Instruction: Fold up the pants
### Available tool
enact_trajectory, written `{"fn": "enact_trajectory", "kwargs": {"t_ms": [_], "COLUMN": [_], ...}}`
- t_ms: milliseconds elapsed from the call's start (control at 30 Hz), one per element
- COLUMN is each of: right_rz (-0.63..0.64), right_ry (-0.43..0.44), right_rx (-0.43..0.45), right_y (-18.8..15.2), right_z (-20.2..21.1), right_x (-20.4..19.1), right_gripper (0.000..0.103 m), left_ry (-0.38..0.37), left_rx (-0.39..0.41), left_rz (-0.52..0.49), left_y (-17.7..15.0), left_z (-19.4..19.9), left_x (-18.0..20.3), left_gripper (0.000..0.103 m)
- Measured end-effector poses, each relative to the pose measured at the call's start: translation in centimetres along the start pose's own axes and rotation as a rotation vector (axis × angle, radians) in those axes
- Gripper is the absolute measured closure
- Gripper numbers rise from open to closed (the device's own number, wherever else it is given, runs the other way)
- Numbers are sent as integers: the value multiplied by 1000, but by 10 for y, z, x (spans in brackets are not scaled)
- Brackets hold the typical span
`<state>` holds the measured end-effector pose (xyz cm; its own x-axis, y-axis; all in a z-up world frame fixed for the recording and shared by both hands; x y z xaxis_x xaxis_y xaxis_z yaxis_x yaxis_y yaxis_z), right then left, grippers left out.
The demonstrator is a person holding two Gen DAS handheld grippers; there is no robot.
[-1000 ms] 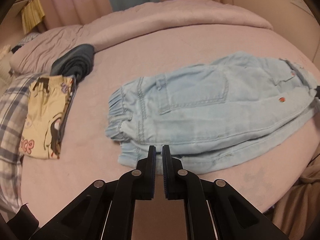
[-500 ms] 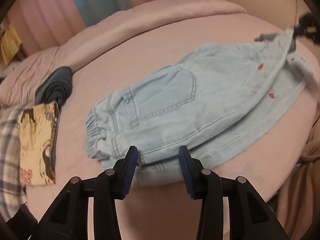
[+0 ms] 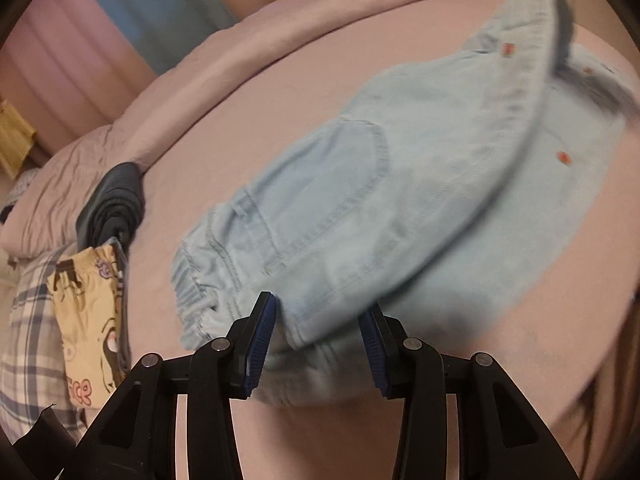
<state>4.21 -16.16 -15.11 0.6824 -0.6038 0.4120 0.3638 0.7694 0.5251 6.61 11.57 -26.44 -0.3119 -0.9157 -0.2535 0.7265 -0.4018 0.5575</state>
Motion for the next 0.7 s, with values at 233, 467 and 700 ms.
{"fn": "enact_trajectory", "kwargs": {"t_ms": [233,467,700], "right_rz": [-12,79,223], "right_ry": [7,123,181], "right_rx": [-20,-88,-239], "right_y": [-12,-47,-104], "right_z": [4,-12,-59], "right_x": [-11,-67,-137], "right_gripper": [100,100,98], "left_ry": [-43,6,38], "left_rx": [36,12,-40], "left_rz": [119,20,-39], "left_y": [8,-26,-38], "left_z": [4,16,-3], "left_x": [-18,-18,-10], "left_gripper": [87,88,88]}}
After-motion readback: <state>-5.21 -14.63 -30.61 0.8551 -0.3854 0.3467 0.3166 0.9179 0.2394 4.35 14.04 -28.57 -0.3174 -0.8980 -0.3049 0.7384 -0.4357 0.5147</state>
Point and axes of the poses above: each gripper's, at about its wrist camera, not at the fingertips, and z roughly against the way its jaws point, x to its right, y to its top, the point moved 10 cm from there along -z, roughly the way its jaws point, and after that the axes turned 14 degrees about z, right-handed, at the moved point
